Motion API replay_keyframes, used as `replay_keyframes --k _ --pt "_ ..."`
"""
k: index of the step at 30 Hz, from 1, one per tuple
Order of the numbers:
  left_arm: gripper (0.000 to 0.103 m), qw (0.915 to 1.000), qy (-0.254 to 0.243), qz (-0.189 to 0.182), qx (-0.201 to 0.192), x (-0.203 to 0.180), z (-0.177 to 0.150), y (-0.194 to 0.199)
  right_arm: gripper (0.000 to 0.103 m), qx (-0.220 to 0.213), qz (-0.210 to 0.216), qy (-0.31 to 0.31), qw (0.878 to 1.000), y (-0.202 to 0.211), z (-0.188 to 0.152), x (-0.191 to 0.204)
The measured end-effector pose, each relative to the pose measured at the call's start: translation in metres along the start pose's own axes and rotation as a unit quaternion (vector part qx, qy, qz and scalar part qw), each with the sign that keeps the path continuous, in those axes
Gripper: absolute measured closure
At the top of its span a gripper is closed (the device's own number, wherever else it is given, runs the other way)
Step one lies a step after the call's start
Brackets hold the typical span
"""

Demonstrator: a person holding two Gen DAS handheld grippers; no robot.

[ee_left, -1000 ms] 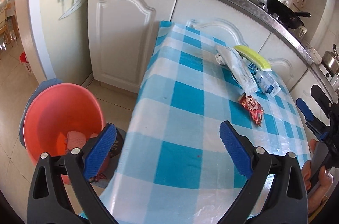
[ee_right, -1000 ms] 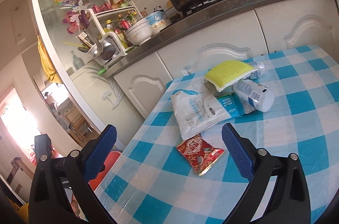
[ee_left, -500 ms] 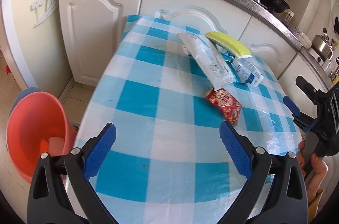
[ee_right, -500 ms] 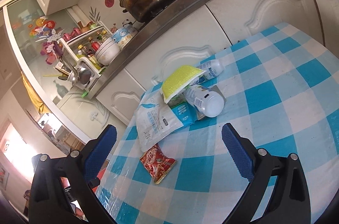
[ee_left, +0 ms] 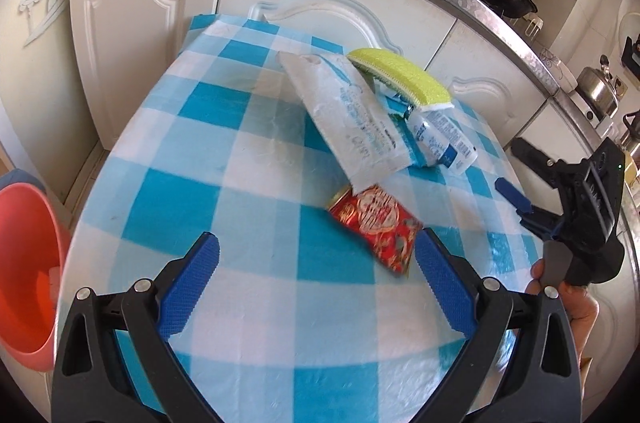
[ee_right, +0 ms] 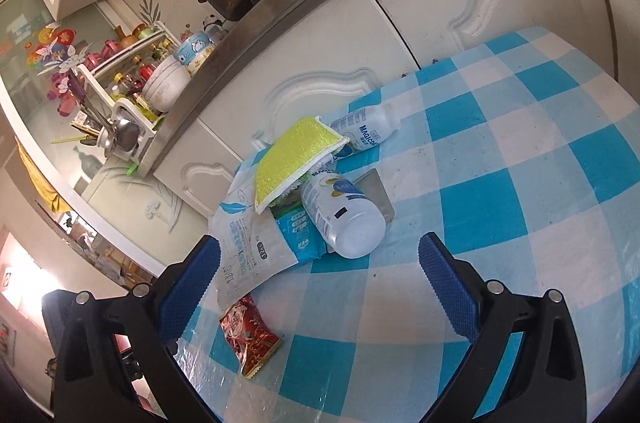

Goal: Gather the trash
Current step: 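Reach the left tool to the white wipe packet while the right tool reaches the white bottle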

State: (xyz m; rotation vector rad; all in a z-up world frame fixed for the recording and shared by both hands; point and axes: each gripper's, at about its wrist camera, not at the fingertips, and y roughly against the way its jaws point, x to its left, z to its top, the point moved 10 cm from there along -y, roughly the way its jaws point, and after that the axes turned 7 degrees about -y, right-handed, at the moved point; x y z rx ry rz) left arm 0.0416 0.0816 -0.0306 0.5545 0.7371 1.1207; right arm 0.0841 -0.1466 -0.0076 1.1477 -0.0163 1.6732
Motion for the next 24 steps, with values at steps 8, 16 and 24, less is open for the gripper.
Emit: replay_keyframes --k 8,16,24 --pt "0.004 1.0000 0.000 -0.001 0.003 -0.020 0.045 -0.033 0.009 0.031 -0.023 0.039 0.999 -0.034 0.001 0.004" --pt "0.005 0.9985 0.018 0.031 0.040 -0.026 0.071 -0.079 0.030 0.047 -0.010 0.016 0.999 -0.043 -0.003 -0.006" --pt "0.005 0.9936 -0.008 0.087 0.071 -0.028 0.077 -0.112 0.028 0.054 -0.017 0.032 0.998 -0.045 -0.008 -0.002"
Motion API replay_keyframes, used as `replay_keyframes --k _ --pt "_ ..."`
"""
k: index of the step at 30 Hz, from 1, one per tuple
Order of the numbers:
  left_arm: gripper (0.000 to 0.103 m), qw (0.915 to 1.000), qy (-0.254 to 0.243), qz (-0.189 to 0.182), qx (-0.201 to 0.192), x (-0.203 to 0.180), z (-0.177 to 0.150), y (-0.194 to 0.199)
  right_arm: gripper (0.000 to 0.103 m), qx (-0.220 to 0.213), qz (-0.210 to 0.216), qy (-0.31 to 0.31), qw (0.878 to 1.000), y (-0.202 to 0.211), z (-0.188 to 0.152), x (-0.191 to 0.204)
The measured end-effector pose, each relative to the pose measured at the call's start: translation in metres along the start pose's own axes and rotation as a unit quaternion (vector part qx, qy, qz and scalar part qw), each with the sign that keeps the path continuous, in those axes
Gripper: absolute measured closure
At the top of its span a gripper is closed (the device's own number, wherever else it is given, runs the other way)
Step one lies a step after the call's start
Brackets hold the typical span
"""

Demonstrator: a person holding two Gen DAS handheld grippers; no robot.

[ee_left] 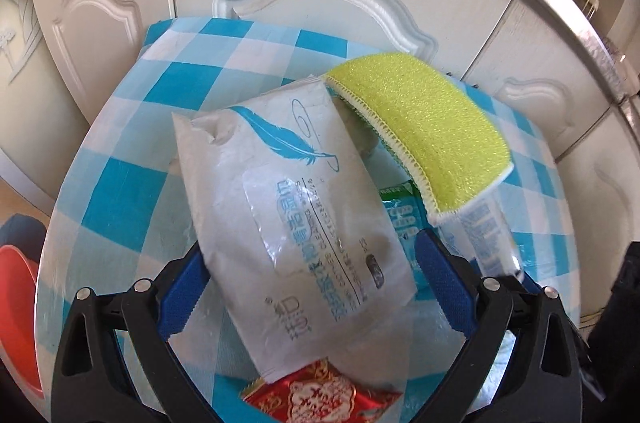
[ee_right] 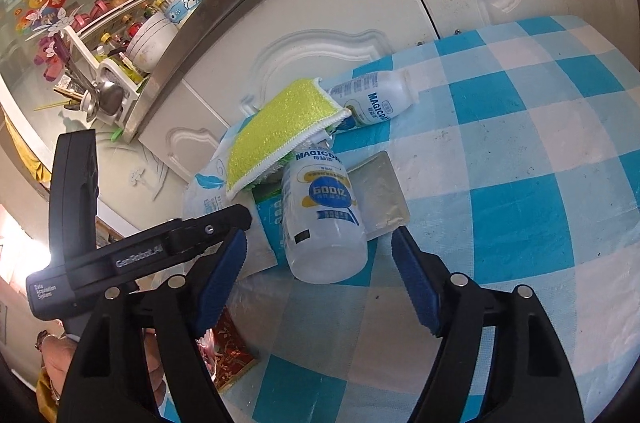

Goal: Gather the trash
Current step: 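Reach the left tool to the white wipe packet while the right tool reaches the white bottle, then close the left tool on the white wipe packet while the right tool closes on the white bottle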

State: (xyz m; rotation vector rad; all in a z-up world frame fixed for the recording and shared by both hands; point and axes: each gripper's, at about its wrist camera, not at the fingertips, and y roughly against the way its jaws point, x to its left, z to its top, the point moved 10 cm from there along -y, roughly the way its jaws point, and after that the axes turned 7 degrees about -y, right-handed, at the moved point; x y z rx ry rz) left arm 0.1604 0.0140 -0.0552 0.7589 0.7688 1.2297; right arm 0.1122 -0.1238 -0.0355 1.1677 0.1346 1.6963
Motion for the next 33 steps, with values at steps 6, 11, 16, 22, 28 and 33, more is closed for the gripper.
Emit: replay_keyframes --k 6,11,16,22,28,33 --pt "0.005 0.9998 0.006 0.012 0.016 0.004 0.005 -0.017 0.030 -0.002 0.002 -0.012 1.000 0.001 0.001 -0.005" --pt "0.005 0.9997 0.004 0.024 0.009 0.006 0.007 -0.018 0.043 0.002 0.000 -0.009 1.000 0.000 0.000 -0.004" --pt "0.009 0.9997 0.005 0.024 0.007 0.004 0.005 -0.016 0.057 0.005 0.002 -0.014 1.000 0.000 -0.001 -0.006" --pt "0.014 0.9998 0.004 0.018 0.004 0.002 0.002 -0.011 0.058 0.005 0.000 -0.010 1.000 0.000 -0.002 -0.006" --pt "0.024 0.9999 0.002 0.009 0.005 -0.001 -0.002 -0.005 0.059 0.004 0.001 -0.010 1.000 0.003 -0.003 -0.005" --pt "0.028 1.0000 0.005 0.000 0.004 -0.001 -0.009 0.002 0.059 0.002 0.003 -0.005 1.000 0.008 -0.006 -0.004"
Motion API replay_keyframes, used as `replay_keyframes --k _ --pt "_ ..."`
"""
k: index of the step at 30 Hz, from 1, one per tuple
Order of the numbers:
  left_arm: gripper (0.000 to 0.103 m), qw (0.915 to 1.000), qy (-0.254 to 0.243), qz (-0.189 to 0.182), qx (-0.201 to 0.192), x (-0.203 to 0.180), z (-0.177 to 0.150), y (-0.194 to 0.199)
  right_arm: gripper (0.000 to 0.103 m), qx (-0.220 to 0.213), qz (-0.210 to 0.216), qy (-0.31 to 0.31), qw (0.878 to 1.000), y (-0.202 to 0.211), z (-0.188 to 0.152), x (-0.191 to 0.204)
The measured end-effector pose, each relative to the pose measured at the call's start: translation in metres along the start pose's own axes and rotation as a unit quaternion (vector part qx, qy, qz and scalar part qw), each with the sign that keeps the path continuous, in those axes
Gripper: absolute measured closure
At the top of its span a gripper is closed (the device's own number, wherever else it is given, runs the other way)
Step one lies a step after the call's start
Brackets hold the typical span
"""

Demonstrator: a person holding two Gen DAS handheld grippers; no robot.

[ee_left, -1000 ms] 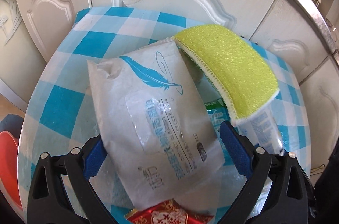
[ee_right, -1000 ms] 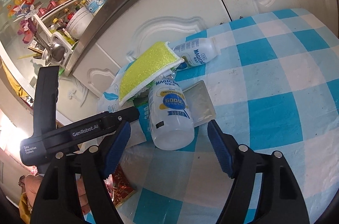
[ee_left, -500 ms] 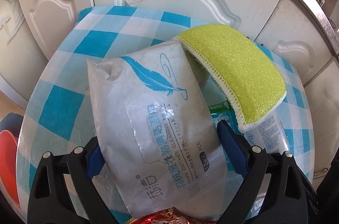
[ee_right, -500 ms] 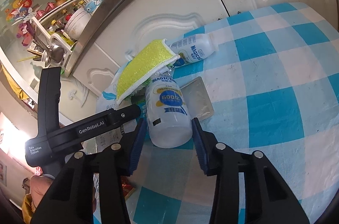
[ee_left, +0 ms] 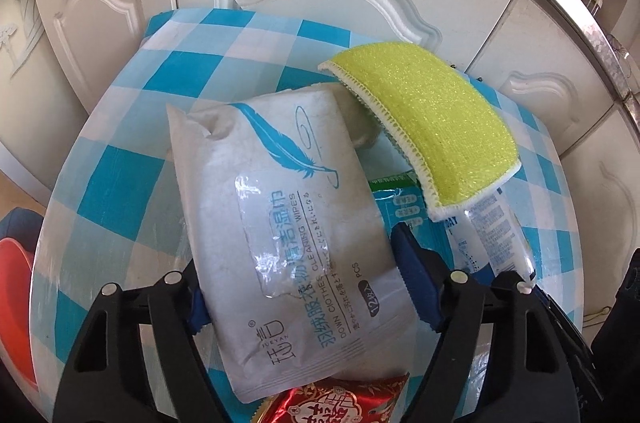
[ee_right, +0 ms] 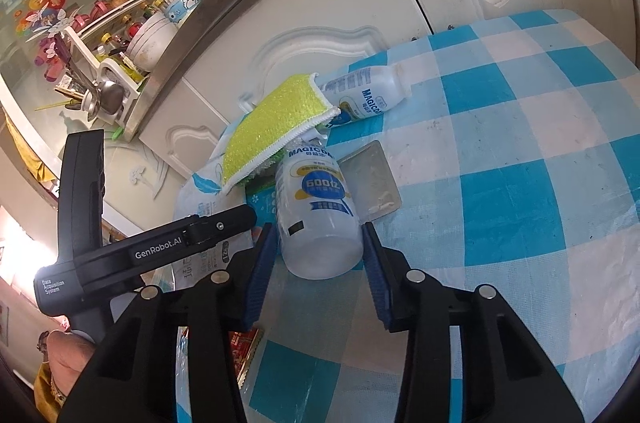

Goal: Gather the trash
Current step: 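Close the left tool on the white wipe packet while the right tool closes on the white bottle, then carry the wipe packet and bottle with both tools over the red bucket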

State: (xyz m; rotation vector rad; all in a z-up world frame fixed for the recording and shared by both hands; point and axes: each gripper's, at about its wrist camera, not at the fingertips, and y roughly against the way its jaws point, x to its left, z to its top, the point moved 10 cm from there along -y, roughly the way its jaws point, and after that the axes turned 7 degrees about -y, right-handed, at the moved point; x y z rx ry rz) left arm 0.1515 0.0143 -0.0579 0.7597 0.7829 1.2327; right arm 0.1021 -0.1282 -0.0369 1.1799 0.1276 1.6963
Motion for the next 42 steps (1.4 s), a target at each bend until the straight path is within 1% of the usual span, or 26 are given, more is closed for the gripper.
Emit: replay_keyframes --k 1,2,3,4,6,9,12,14,16,20,21,22,27,34,38,42 --pt "0.030 1.0000 0.000 -0.003 -0.002 0.000 -0.002 0.003 0.059 -0.001 0.001 0.002 1.000 0.002 -0.001 0.001" --pt "0.035 1.0000 0.001 -0.006 -0.005 0.000 -0.003 0.006 0.059 -0.002 0.002 0.003 1.000 0.003 -0.003 0.001" --pt "0.045 0.9999 0.002 -0.008 -0.009 0.001 -0.003 0.011 0.059 -0.002 0.002 0.005 1.000 0.005 -0.005 0.002" --pt "0.049 0.9998 0.005 -0.013 -0.012 0.002 -0.004 0.014 0.059 -0.001 0.002 0.007 1.000 0.006 -0.006 0.002" --pt "0.050 0.9997 0.009 -0.022 -0.011 0.004 -0.008 0.019 0.059 0.000 -0.001 0.012 1.000 0.009 -0.010 0.002" --pt "0.051 0.9996 -0.002 -0.026 -0.006 0.003 -0.017 0.020 0.059 -0.004 -0.004 0.017 1.000 0.014 -0.015 0.003" --pt "0.051 0.9991 0.000 -0.042 -0.003 0.001 -0.023 0.022 0.059 -0.009 -0.004 0.019 1.000 0.022 -0.020 0.002" --pt "0.052 0.9990 -0.003 -0.043 -0.008 -0.001 -0.024 0.023 0.059 -0.012 -0.003 0.016 1.000 0.027 -0.023 0.000" --pt "0.060 0.9989 -0.008 -0.040 -0.022 -0.001 -0.024 0.026 0.059 -0.015 -0.001 0.012 1.000 0.031 -0.024 -0.002" --pt "0.069 0.9981 0.004 -0.051 -0.035 0.001 -0.024 0.030 0.059 -0.017 0.004 0.006 1.000 0.038 -0.028 -0.005" --pt "0.072 0.9978 0.006 -0.053 -0.038 0.001 -0.024 0.031 0.059 -0.017 0.005 0.005 1.000 0.039 -0.029 -0.005" --pt "0.076 0.9976 0.006 -0.054 -0.042 0.001 -0.024 0.033 0.059 -0.018 0.005 0.005 1.000 0.041 -0.030 -0.006" --pt "0.086 0.9961 0.003 -0.061 -0.063 0.000 -0.024 0.045 0.059 -0.022 0.005 0.004 1.000 0.047 -0.033 -0.007" --pt "0.092 0.9942 0.007 -0.068 -0.083 0.010 -0.032 0.069 0.059 -0.032 0.003 0.000 0.999 0.056 -0.038 -0.010" --pt "0.094 0.9929 0.012 -0.076 -0.091 0.020 -0.040 0.083 0.059 -0.043 -0.007 -0.001 0.999 0.061 -0.040 -0.010" --pt "0.094 0.9913 0.017 -0.086 -0.099 0.029 -0.052 0.099 0.059 -0.053 -0.008 -0.004 0.999 0.067 -0.042 -0.011"
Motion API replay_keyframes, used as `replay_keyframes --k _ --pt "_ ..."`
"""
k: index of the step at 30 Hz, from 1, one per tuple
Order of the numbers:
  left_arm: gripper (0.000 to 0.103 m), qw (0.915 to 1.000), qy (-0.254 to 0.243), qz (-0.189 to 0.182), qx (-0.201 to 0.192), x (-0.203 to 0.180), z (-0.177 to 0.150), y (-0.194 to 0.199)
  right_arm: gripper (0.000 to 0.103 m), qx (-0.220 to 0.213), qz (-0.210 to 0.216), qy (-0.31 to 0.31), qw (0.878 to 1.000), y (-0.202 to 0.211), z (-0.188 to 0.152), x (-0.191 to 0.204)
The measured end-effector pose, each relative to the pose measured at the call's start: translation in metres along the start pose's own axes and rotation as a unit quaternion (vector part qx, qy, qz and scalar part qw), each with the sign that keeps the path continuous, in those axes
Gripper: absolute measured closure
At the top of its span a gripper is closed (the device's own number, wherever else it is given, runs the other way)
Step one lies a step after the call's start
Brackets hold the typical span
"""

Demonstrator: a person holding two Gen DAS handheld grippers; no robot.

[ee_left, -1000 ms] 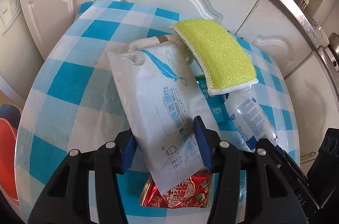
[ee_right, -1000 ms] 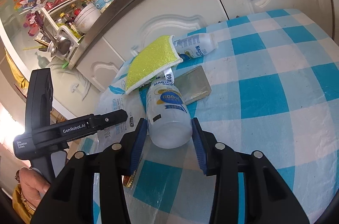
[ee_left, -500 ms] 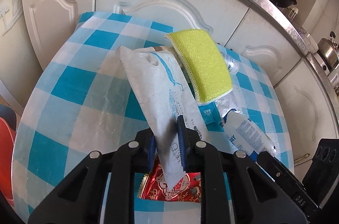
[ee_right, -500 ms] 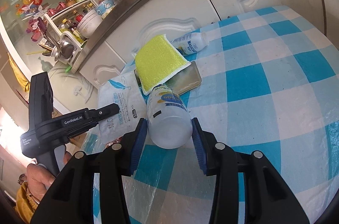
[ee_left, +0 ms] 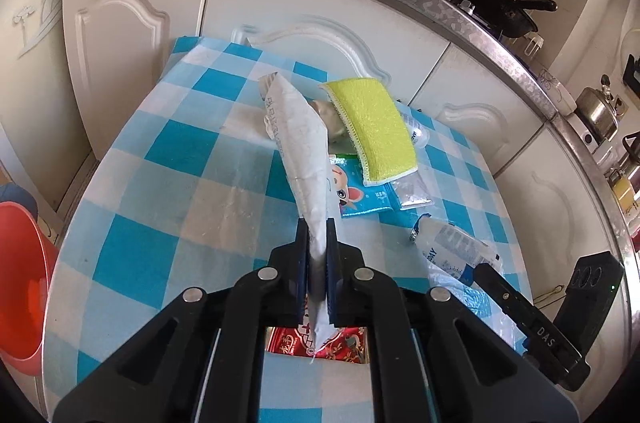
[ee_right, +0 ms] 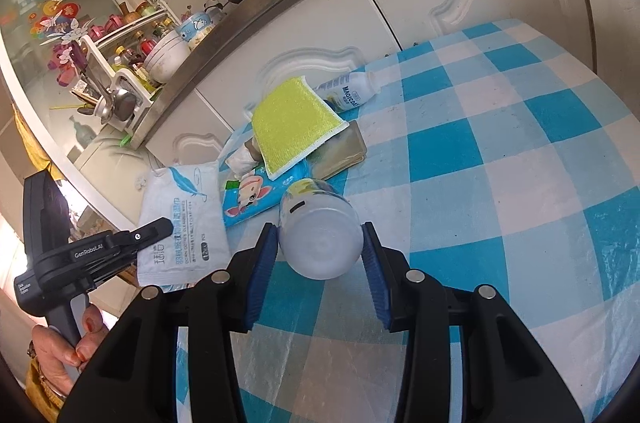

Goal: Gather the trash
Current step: 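Carry the wipe packet and bottle with both tools over the red bucket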

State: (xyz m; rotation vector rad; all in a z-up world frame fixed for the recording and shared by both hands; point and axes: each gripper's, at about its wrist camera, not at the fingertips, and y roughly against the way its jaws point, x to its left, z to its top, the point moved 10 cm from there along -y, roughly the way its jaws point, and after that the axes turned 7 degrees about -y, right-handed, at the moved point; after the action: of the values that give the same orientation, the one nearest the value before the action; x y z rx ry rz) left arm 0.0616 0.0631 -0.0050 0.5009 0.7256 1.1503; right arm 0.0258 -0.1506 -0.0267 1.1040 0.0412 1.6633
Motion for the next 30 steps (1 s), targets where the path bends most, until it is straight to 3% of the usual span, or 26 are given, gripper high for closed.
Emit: replay_keyframes --k 12,19,30 --pt "0.094 0.9989 0.018 -0.036 -0.022 0.022 -0.020 0.048 0.059 0.003 0.039 -0.064 0.997 0.012 -0.015 0.003" --pt "0.094 0.9972 0.037 -0.054 -0.036 0.042 -0.026 0.072 0.059 0.011 0.046 -0.071 0.996 0.018 -0.028 0.017" --pt "0.094 0.9959 0.070 -0.035 -0.045 0.101 -0.045 0.101 0.059 0.032 0.073 -0.063 0.995 0.021 -0.045 0.068"
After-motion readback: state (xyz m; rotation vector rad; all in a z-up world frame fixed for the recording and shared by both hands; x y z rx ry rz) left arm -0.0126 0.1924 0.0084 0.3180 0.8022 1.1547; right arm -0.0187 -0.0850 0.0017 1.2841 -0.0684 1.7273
